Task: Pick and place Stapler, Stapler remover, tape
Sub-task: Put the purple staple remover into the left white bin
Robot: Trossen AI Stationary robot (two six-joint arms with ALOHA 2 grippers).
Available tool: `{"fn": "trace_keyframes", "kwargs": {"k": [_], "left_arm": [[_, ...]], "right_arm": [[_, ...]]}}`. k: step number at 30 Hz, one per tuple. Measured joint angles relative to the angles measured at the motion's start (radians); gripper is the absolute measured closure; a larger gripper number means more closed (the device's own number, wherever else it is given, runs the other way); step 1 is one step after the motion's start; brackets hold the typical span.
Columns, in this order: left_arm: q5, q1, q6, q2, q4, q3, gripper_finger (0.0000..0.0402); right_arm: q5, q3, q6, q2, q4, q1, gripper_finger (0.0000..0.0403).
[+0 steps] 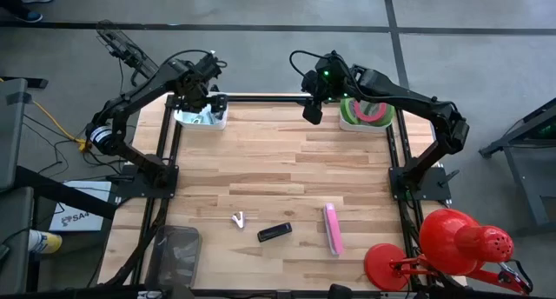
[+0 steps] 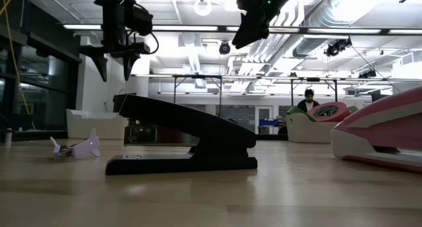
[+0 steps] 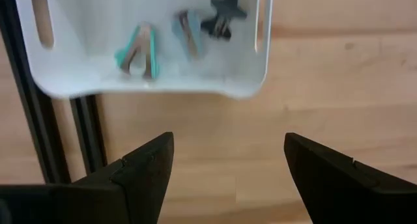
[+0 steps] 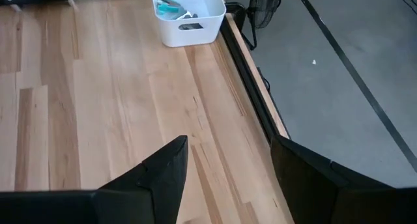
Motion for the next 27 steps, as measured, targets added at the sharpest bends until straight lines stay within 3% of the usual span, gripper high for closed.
{"fn": "trace_keyframes", "kwargs": {"k": [15,27], "left_arm": [[-0.005,-0.326,-0.320,-0.015,-0.107,-0.001,0.0115],[-0.002,-0.588,-0.662,-0.015,-0.182,-0.003,0.0115]], "right_arm": [[-0.121,0.000,-0.058,0.000,-0.047,-0.052,0.0192],[-0.135,0.000,-0.113,0.000,-0.063,-0.100,0.0192]]}}
